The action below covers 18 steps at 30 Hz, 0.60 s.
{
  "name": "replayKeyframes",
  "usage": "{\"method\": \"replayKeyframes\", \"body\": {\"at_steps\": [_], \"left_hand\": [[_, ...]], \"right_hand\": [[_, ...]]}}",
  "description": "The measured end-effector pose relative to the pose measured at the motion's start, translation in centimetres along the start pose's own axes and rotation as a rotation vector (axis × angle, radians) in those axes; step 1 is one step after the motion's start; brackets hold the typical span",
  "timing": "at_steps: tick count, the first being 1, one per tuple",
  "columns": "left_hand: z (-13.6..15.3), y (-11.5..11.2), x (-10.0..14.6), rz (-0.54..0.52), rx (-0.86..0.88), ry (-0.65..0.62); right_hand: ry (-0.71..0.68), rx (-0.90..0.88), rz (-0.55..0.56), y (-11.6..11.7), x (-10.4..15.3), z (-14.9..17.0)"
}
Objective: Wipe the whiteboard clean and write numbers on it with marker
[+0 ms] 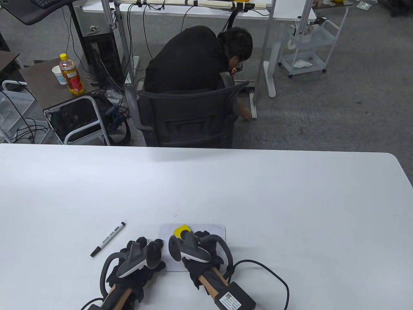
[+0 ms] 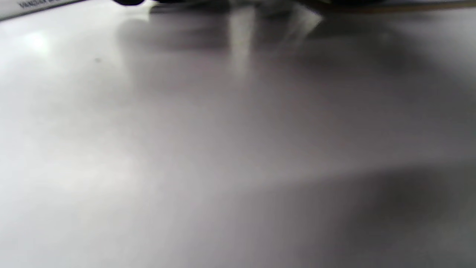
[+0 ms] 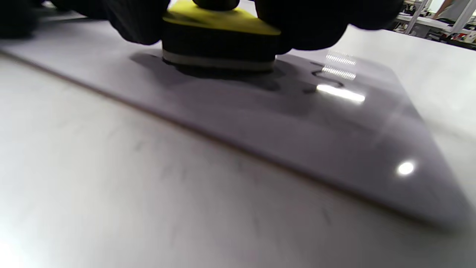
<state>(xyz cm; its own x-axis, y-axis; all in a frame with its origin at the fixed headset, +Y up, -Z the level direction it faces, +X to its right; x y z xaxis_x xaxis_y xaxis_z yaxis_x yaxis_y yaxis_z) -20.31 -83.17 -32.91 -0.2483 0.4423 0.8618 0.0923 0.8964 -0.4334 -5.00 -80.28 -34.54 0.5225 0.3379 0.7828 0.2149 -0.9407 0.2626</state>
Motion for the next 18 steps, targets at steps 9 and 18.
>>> {"method": "replayKeyframes", "body": {"at_steps": [9,18], "left_hand": [[0.0,0.0,0.0,0.006,-0.003,0.002],[-0.1,0.1,0.0,0.007,-0.005,0.002]], "right_hand": [[-0.057,0.033,-0.006,2.3,7.2,-1.4],[0.072,-0.005,0.004,0.2,0.8,1.4]]}}
Point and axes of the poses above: the tracker on the back of each hand, its own z axis roughly to the little-finger side, its own x axis roughly from the fingertips to the wrist, y = z × x, the point moved 5 cm from there along -x, roughly from the wrist to the fingertips, and after that the axes turned 12 degrees about -y, right-handed, at the moved point
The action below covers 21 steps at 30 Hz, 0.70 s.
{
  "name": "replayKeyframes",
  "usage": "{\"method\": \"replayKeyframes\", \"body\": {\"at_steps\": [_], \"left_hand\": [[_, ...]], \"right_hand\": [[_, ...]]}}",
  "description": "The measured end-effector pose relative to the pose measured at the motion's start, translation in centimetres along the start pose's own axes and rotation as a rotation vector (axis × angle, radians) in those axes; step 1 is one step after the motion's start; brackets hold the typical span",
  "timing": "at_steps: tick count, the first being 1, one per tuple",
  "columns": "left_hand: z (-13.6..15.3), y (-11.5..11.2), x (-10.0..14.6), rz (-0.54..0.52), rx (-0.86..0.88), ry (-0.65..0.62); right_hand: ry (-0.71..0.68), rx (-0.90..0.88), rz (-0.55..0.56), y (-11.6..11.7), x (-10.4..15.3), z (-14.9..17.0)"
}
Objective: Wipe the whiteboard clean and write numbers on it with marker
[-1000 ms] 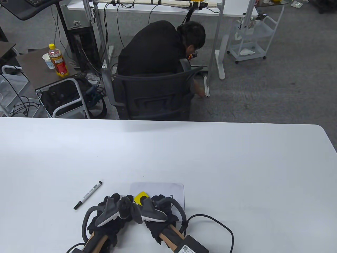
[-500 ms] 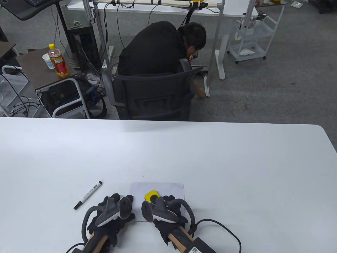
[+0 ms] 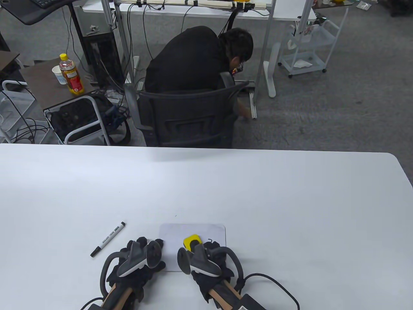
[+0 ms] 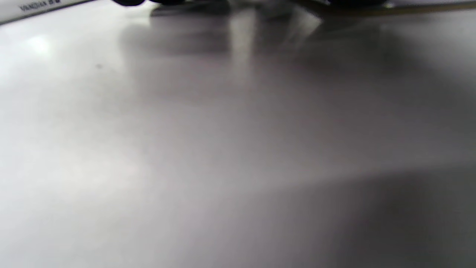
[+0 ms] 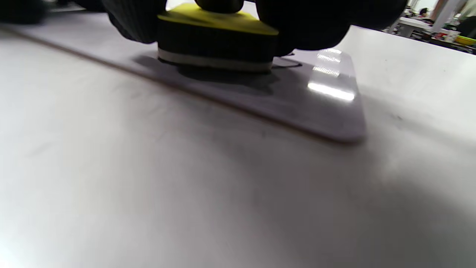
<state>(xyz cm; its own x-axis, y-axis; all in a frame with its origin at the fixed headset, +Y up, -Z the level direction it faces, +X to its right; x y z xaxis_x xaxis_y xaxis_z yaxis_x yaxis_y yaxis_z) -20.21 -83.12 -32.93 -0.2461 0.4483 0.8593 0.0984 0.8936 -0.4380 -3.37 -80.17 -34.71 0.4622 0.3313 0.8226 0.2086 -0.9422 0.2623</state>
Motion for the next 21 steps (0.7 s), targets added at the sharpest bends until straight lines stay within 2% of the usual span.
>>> {"method": "replayKeyframes", "body": {"at_steps": [3,5,8,14,16,19,21], "left_hand": [[0.0,0.0,0.0,-0.004,-0.003,-0.001],[0.0,0.0,0.0,-0.005,-0.003,-0.001],[0.0,0.0,0.0,-0.011,-0.005,-0.001],[0.0,0.1,0.0,-0.008,-0.011,0.003],[0.0,0.0,0.0,-0.005,-0.009,0.003],[0.0,0.0,0.0,-0.001,-0.007,0.001],[0.0,0.0,0.0,-0.002,-0.009,0.002]], "right_hand": [[0.025,-0.029,0.000,-0.5,-1.5,0.8],[0.020,-0.030,0.001,-0.4,-1.2,0.6],[-0.014,-0.001,0.005,0.3,0.7,-0.1],[-0.116,0.021,-0.012,2.1,6.6,-2.0],[-0.113,0.031,-0.012,2.3,7.3,-2.1],[-0.079,0.028,-0.009,2.0,6.2,-1.1],[-0.009,0.018,-0.002,1.5,4.2,0.7]]}}
Point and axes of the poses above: the tracker on the back of each hand, its own z axis roughly to the little-finger side, its own x axis roughly from the fingertips to the wrist, y = z × x, the point moved 5 cm from there along -x, roughly from the wrist to the fingertips, and after that the axes turned 12 degrees about -y, right-handed, at the moved point
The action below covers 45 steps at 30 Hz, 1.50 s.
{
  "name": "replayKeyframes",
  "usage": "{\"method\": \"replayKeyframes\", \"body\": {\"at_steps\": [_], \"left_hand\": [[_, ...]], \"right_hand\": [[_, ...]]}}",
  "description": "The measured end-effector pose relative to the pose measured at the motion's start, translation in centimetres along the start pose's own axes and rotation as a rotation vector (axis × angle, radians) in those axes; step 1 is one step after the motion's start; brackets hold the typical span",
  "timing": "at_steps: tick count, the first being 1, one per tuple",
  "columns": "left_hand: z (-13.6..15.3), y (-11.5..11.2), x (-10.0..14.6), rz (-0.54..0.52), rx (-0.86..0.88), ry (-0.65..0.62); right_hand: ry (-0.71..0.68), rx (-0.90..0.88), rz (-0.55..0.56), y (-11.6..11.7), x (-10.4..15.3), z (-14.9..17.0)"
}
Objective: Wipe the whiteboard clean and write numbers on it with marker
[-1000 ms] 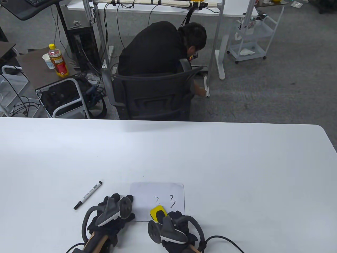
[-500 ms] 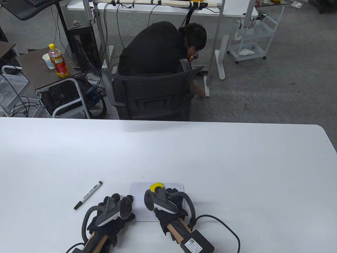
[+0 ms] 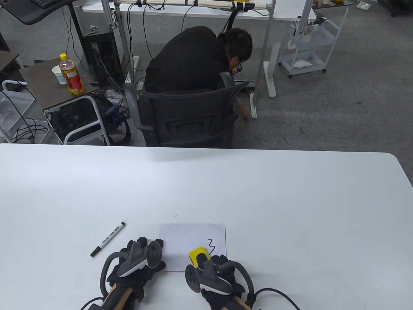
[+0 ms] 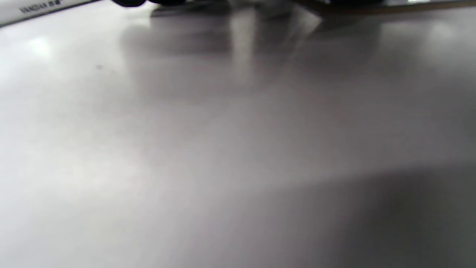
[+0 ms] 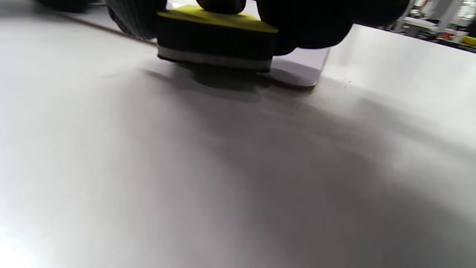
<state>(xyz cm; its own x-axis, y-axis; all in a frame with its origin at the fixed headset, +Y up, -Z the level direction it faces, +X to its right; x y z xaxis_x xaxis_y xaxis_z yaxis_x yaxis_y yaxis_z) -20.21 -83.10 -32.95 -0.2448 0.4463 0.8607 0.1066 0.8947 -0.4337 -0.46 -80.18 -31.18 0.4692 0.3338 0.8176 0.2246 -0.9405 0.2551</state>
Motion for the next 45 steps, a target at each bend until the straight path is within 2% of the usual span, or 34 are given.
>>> {"method": "replayKeyframes", "body": {"at_steps": [4,7,11,16,18,22,26,30,33,39,41,45], "left_hand": [[0.0,0.0,0.0,-0.002,-0.007,0.000],[-0.1,0.0,0.0,0.003,-0.020,0.003],[0.0,-0.1,0.0,0.005,-0.021,0.004],[-0.1,-0.1,0.0,0.015,-0.029,0.006],[-0.1,-0.1,0.0,0.016,-0.025,0.004],[-0.1,-0.1,0.0,0.027,-0.024,0.005],[-0.1,-0.1,0.0,0.032,-0.025,0.004],[-0.1,-0.1,0.0,0.027,-0.025,0.005],[-0.2,-0.1,0.0,0.024,-0.026,0.006],[-0.2,-0.1,0.0,0.026,-0.022,0.005],[-0.1,-0.1,0.0,0.028,-0.021,0.004],[-0.2,0.0,-0.1,0.056,-0.021,0.010]], "right_hand": [[0.095,-0.054,-0.005,-0.8,-3.3,3.6],[0.100,-0.117,-0.008,-0.9,-3.6,4.8],[0.078,-0.091,-0.003,0.0,-1.0,4.1],[0.018,-0.049,-0.008,1.5,4.3,1.7],[0.012,-0.037,-0.017,1.7,5.2,1.2],[0.043,-0.048,-0.023,1.1,3.7,1.9],[0.117,-0.073,-0.008,0.1,-0.5,4.1],[0.169,-0.115,0.002,-0.6,-3.1,5.2],[0.148,-0.085,-0.004,-0.3,-2.4,4.3],[0.012,-0.043,-0.003,1.4,3.1,0.5],[0.002,-0.033,-0.009,1.6,4.0,0.3],[0.065,-0.065,-0.018,0.9,1.9,2.2]]}}
Point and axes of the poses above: the tracker on the back of each hand, its own z axis roughly to the little-finger side, its own x axis roughly from the fingertips to the wrist, y = z × x, the point moved 5 cm from there along -x, roughly from the wrist to the fingertips, and after that the axes turned 12 degrees about -y, right-handed, at the moved point
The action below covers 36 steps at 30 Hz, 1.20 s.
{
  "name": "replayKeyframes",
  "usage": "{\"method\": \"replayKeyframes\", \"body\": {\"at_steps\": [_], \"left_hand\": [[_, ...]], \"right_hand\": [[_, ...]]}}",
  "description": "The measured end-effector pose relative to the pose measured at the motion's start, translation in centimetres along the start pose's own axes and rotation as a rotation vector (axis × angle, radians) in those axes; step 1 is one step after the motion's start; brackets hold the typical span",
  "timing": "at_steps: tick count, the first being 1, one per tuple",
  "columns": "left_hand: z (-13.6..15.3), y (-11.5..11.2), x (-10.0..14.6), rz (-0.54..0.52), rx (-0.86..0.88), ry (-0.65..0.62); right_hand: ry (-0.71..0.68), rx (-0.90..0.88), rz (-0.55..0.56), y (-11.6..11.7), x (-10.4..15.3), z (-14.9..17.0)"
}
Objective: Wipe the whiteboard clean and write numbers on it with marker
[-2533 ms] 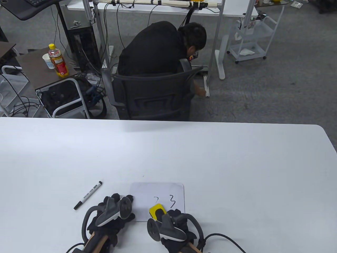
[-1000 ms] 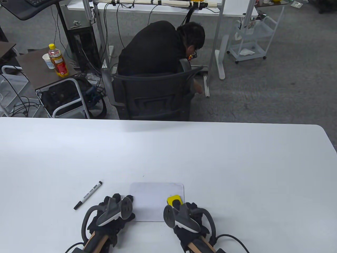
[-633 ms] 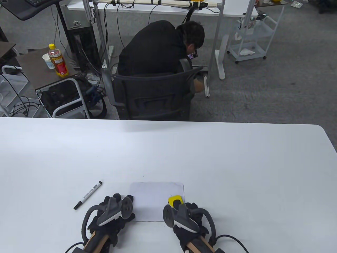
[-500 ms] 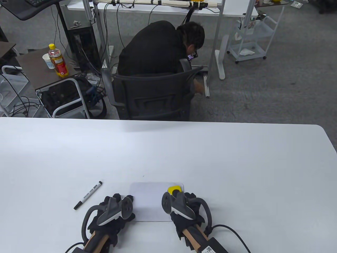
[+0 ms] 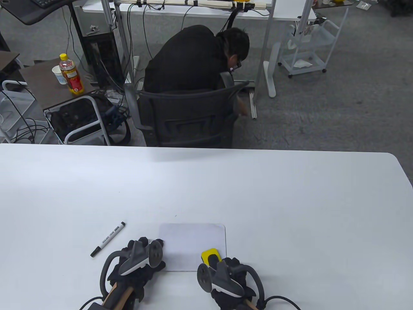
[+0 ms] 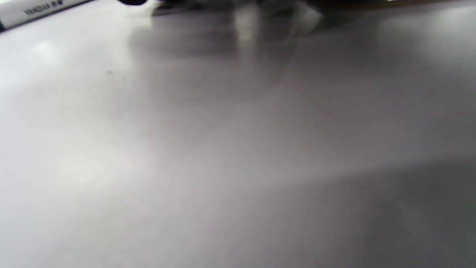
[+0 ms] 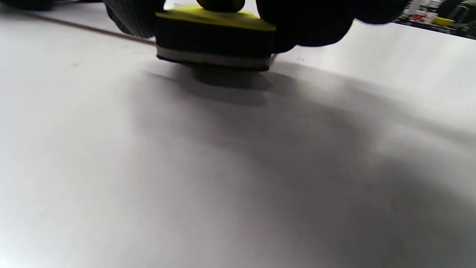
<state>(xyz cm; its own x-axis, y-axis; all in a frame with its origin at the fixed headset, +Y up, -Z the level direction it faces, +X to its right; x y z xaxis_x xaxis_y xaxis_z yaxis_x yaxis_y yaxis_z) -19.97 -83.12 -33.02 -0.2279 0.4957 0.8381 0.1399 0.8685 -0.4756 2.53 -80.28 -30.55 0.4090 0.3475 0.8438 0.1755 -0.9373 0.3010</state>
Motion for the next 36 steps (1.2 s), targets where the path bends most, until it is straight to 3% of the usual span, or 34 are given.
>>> {"method": "replayKeyframes", "body": {"at_steps": [3,7,16,19,23,25,28,36], "left_hand": [[0.1,-0.1,0.0,-0.005,0.002,-0.003],[0.1,-0.1,0.0,-0.005,-0.001,-0.002],[0.1,-0.1,0.0,-0.009,0.005,-0.005],[0.1,-0.1,0.0,-0.009,0.004,-0.005],[0.1,-0.1,0.0,-0.009,0.006,-0.005],[0.1,-0.1,0.0,-0.008,0.006,-0.005],[0.1,-0.1,0.0,-0.007,0.009,-0.006],[0.1,-0.1,0.0,-0.011,0.013,-0.007]], "right_hand": [[0.103,-0.021,0.008,-0.8,-3.5,2.2],[0.165,-0.080,0.022,-1.6,-5.9,3.0],[-0.038,0.014,0.054,-1.4,-5.1,-2.3],[-0.030,-0.001,0.035,-1.4,-5.2,-0.9],[0.138,-0.035,0.036,-1.6,-6.0,3.3],[0.159,-0.085,0.037,-1.7,-6.3,3.9],[0.139,-0.049,0.039,-1.8,-6.7,2.6],[-0.113,0.048,0.022,-1.7,-5.9,-3.2]]}}
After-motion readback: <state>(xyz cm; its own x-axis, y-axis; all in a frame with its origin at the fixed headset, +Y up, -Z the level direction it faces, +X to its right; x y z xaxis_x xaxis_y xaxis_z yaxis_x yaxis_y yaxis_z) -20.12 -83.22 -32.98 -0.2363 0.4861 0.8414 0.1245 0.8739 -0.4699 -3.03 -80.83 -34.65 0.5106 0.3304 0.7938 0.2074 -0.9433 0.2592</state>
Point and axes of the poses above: the tracker on the back of each hand, its own z axis roughly to the little-finger side, its own x axis roughly from the fingertips to the wrist, y = z × x, the point moved 5 cm from there along -x, roughly from the wrist to the fingertips, and after that the axes turned 12 degrees about -y, right-handed, at the moved point
